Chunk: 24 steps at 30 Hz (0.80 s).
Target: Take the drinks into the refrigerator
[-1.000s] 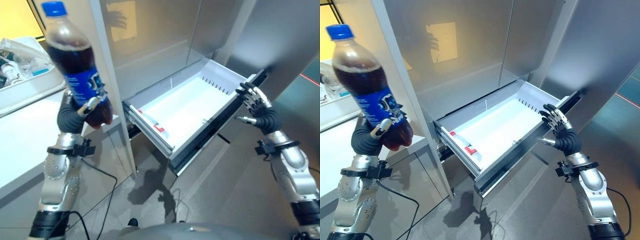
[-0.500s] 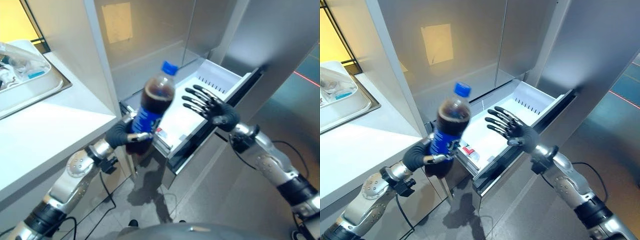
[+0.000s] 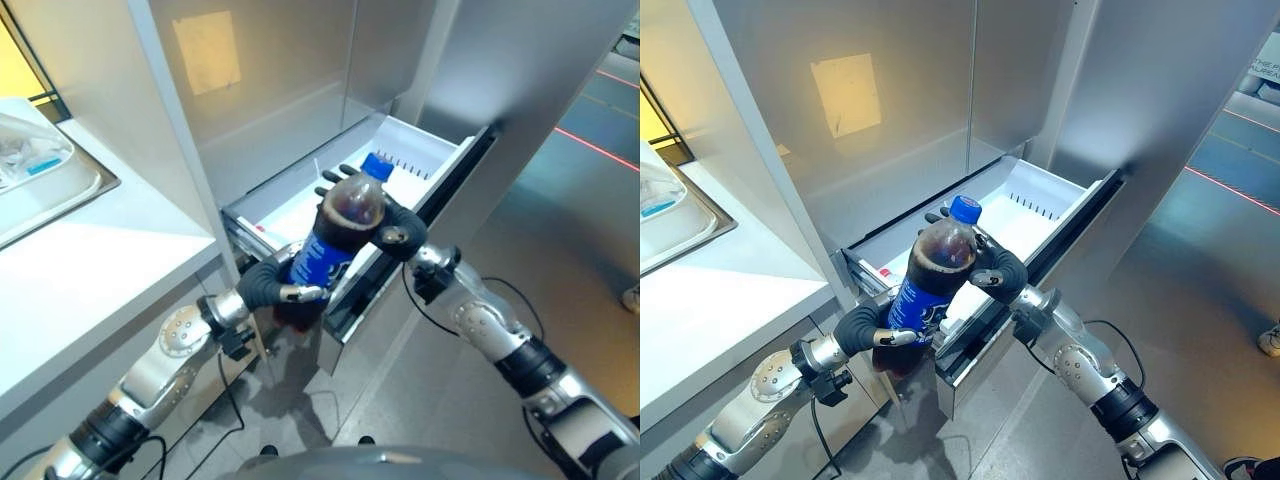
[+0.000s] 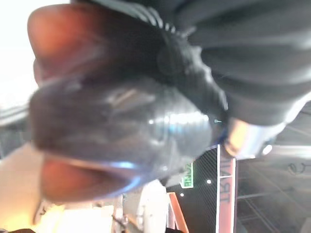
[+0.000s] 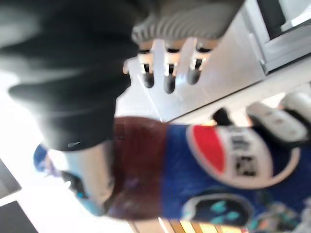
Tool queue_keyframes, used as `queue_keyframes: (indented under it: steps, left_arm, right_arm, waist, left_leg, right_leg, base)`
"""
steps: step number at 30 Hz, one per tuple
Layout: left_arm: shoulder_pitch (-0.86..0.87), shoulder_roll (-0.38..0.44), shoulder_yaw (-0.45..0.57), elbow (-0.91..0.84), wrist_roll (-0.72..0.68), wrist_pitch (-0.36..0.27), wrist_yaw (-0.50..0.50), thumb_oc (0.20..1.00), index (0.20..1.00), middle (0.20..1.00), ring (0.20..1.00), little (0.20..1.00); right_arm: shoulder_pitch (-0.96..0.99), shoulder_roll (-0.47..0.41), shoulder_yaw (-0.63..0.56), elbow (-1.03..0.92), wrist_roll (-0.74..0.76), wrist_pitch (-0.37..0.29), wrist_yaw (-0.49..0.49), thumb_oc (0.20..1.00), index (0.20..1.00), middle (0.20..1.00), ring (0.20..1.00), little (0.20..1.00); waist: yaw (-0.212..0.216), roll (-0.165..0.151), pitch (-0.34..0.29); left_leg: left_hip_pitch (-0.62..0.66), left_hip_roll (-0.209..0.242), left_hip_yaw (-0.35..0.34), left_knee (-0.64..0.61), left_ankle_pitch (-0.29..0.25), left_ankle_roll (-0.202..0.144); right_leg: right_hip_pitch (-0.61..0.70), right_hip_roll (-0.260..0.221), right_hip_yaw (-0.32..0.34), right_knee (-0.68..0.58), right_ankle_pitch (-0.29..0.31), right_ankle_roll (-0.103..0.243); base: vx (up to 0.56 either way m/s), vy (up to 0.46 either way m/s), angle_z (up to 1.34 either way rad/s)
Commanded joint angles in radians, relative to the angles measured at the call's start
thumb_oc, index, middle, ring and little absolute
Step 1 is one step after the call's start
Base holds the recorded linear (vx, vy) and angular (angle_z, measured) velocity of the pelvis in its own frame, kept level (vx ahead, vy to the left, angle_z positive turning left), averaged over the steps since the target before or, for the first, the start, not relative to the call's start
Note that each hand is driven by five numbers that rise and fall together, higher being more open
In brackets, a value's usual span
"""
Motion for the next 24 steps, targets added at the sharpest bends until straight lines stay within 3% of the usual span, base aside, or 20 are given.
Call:
queue_keyframes:
  steps: [1,10,18,24]
  left_arm:
    - [-0.144,-0.050,0.041,-0.010,-0.034,-0.081,-0.002,0.200,0.200,0.200,0.200,0.200]
    - [-0.137,-0.072,0.045,-0.007,-0.017,-0.086,0.000,0.200,0.200,0.200,0.200,0.200]
    - [-0.123,-0.078,0.042,0.009,-0.013,-0.079,-0.011,0.200,0.200,0.200,0.200,0.200]
    - [-0.120,-0.083,0.029,0.030,-0.001,-0.070,-0.013,0.200,0.200,0.200,0.200,0.200]
  right_arm:
    - [-0.041,0.016,0.028,-0.034,-0.010,0.005,0.009,1.000,1.000,1.000,1.000,1.000]
    - [0.005,-0.020,0.073,-0.095,0.015,0.059,0.077,1.000,1.000,1.000,1.000,1.000]
    - [-0.018,-0.075,0.070,-0.191,0.019,0.055,0.107,1.000,1.000,1.000,1.000,1.000]
    - [-0.054,-0.052,0.066,-0.219,0.025,0.039,0.092,1.000,1.000,1.000,1.000,1.000]
  waist:
    - [0.013,-0.006,-0.037]
    - [0.013,-0.014,-0.034]
    - [0.020,-0.017,-0.036]
    - [0.025,-0.010,-0.040]
  left_leg:
    - [-0.004,-0.046,-0.062,0.001,-0.057,0.072]
    - [0.000,-0.044,-0.070,0.001,-0.058,0.072]
    - [-0.002,-0.042,-0.078,0.001,-0.056,0.070]
    - [0.000,-0.042,-0.076,0.001,-0.056,0.070]
  right_leg:
    - [0.039,0.014,-0.033,0.071,-0.107,-0.003]
    - [0.047,0.018,-0.041,0.071,-0.114,-0.005]
    - [0.052,0.020,-0.049,0.066,-0.114,-0.005]
    - [0.056,0.021,-0.048,0.059,-0.109,-0.007]
  base:
    - [0.01,-0.009,-0.04]
    - [0.00,0.000,0.00]
    - [0.00,0.000,0.00]
    - [0.00,0.000,0.00]
